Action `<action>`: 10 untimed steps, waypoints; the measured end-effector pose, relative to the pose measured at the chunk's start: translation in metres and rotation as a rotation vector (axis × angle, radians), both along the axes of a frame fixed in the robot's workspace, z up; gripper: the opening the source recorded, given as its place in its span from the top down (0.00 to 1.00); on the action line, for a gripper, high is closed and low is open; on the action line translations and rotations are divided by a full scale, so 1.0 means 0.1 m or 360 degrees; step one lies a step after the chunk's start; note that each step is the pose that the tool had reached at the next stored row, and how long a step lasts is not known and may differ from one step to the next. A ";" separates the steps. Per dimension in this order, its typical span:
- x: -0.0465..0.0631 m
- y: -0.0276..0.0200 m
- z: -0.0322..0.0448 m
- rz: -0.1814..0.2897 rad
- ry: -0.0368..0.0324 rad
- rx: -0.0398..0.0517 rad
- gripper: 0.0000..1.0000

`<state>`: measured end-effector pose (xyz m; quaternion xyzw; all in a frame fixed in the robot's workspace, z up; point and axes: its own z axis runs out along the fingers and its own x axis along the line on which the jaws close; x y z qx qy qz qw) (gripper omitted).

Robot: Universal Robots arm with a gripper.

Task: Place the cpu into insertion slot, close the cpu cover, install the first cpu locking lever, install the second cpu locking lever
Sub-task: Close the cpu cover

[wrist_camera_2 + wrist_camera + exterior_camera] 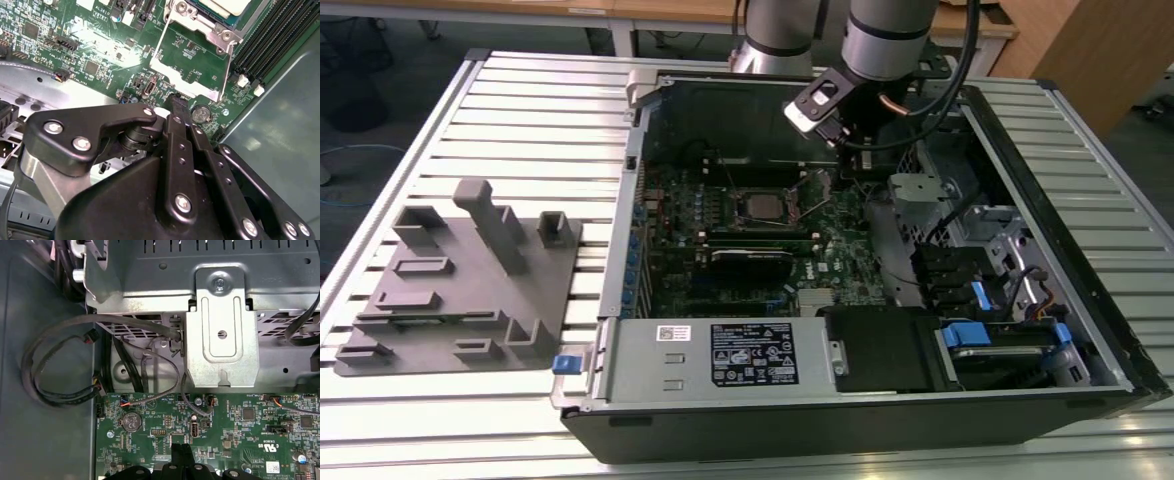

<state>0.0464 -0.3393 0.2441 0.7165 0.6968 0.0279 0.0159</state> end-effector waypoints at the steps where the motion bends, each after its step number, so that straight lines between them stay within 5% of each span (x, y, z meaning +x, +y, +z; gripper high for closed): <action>1: 0.00 0.000 -0.001 0.0000 0.0000 0.0000 0.89; 10: 0.00 0.000 -0.007 0.0000 0.0000 0.0001 0.89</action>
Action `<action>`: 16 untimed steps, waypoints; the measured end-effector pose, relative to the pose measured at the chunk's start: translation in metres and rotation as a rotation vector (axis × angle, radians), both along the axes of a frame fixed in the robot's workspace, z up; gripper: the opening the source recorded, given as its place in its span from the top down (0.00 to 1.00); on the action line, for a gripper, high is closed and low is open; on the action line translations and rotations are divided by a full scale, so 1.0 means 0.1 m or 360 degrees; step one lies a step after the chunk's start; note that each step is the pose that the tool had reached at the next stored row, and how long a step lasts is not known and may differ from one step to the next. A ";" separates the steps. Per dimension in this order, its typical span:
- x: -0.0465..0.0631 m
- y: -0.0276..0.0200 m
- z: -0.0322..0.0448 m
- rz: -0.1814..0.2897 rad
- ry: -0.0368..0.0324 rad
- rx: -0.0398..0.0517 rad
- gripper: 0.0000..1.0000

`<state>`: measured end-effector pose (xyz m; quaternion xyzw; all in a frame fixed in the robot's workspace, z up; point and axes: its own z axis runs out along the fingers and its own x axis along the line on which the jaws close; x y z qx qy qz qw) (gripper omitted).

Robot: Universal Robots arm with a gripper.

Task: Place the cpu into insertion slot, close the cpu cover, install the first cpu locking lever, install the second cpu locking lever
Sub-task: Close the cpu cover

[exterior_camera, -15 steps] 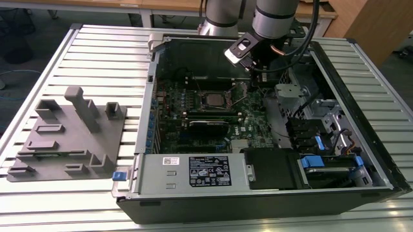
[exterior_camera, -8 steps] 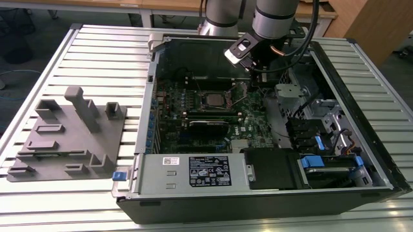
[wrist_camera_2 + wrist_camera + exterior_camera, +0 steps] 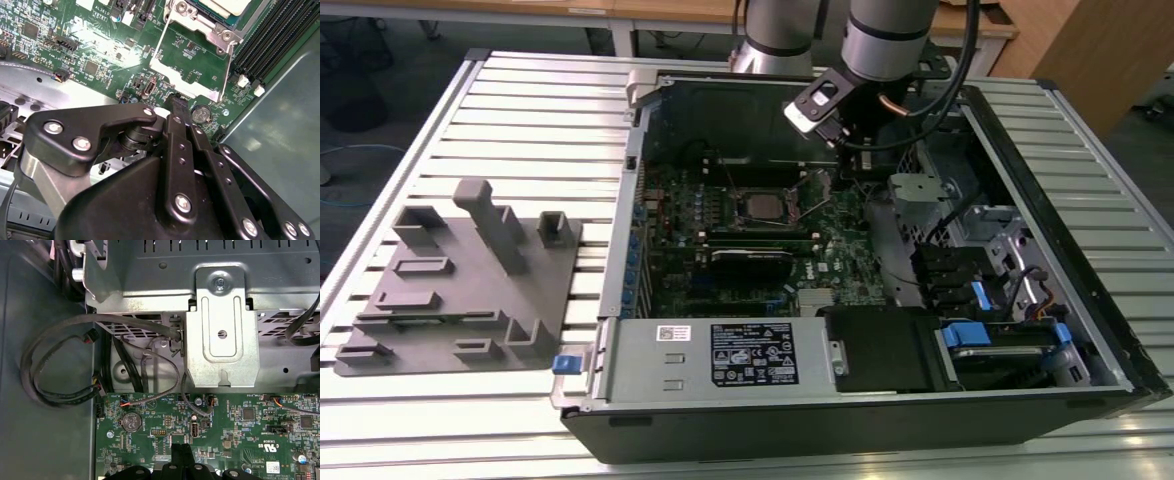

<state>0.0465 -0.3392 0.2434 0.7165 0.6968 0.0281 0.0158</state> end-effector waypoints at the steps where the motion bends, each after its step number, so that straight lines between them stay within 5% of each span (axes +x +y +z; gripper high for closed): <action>1: 0.00 0.000 -0.002 0.0000 0.0000 0.0000 0.89; 16: -0.04 0.000 -0.021 0.0000 0.0000 -0.0001 0.89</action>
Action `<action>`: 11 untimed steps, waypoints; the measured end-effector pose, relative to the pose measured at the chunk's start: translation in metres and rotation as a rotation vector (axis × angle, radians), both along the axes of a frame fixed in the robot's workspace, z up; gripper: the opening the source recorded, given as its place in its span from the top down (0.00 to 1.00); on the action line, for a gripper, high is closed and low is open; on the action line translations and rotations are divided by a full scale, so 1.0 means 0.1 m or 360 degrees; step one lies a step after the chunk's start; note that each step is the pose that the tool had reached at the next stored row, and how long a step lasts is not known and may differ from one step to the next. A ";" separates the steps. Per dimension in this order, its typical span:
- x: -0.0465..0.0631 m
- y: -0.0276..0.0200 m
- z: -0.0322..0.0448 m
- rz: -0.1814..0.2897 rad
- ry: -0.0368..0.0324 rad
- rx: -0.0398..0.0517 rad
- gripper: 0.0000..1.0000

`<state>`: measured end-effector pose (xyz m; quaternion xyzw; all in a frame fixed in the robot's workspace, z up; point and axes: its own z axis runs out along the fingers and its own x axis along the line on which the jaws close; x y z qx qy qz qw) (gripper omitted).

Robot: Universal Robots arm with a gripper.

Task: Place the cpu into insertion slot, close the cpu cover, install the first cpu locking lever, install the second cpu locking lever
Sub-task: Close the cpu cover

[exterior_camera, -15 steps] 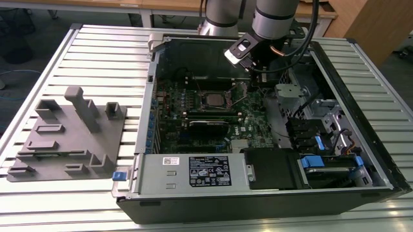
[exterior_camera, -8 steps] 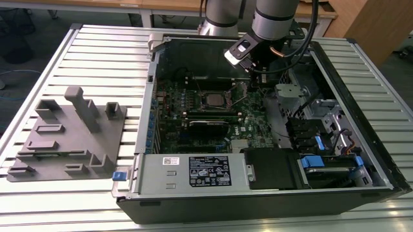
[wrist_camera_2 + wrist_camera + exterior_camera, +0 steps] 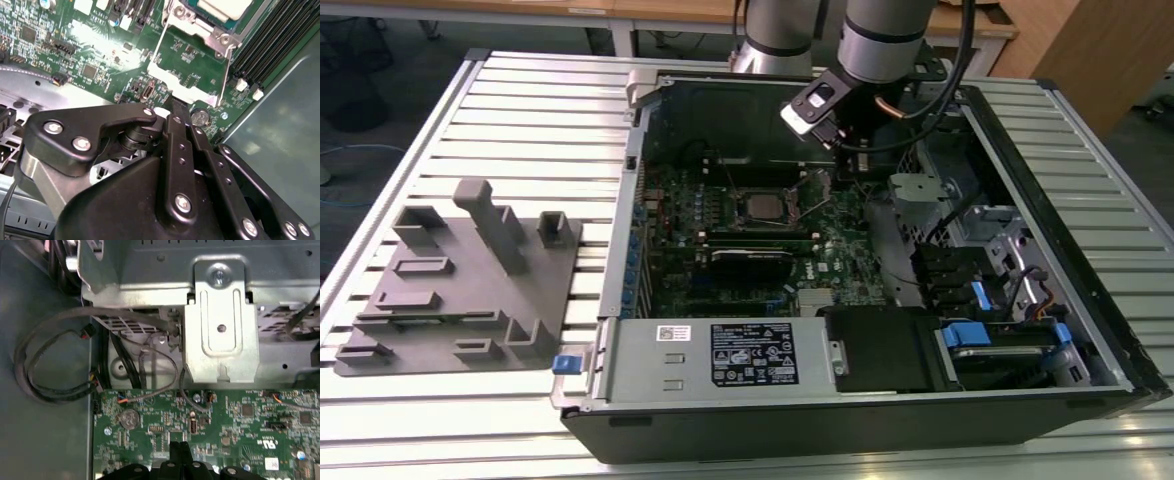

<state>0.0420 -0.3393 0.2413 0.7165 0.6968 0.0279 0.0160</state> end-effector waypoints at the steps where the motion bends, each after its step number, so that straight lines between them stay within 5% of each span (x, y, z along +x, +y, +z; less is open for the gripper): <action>1: -0.02 0.000 0.000 0.0000 0.0000 0.0000 0.89; 11: -0.30 0.000 -0.005 0.0000 -0.0010 0.0000 0.89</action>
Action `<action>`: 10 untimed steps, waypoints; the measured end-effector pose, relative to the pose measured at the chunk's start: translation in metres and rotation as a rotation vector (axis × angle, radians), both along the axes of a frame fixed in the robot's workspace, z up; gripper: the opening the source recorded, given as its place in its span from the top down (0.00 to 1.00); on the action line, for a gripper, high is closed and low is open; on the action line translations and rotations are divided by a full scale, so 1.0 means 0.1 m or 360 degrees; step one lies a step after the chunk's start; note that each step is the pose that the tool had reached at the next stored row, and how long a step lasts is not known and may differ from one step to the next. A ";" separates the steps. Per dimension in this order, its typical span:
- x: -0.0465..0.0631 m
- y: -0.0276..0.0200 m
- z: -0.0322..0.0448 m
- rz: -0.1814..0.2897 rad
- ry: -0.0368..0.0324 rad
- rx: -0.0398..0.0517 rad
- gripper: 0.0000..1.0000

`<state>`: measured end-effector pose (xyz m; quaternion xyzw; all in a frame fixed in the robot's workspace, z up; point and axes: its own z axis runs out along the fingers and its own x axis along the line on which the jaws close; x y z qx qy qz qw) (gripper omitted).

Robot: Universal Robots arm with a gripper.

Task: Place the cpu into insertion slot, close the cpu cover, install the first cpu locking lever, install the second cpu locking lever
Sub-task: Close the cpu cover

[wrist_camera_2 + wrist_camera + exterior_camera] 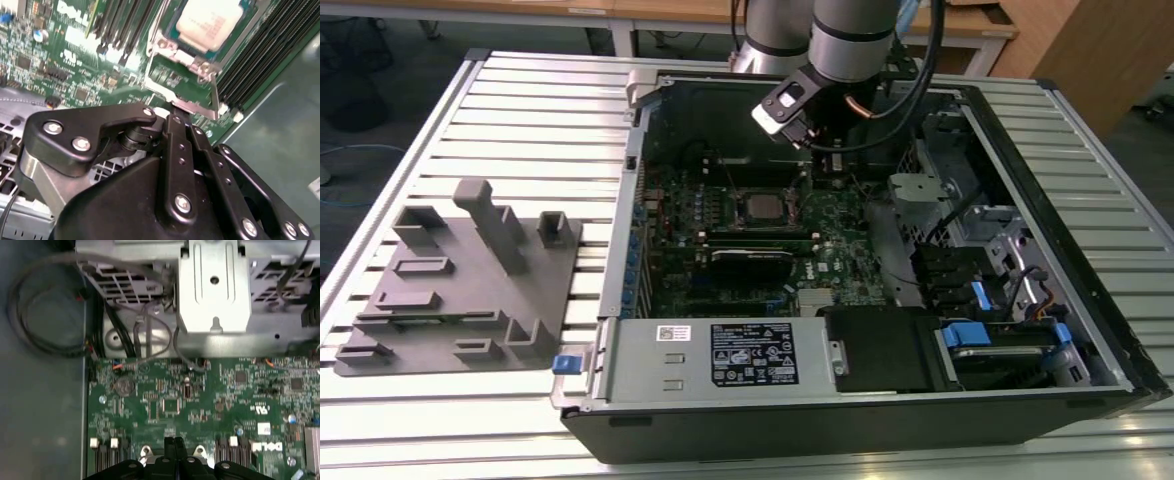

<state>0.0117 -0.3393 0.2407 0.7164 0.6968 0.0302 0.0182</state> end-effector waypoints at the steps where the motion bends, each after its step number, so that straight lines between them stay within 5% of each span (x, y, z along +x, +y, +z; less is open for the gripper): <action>1: -0.02 0.000 0.000 0.0000 0.0000 0.0000 0.89; 10: -0.07 0.000 -0.002 0.0000 0.0000 0.0000 0.89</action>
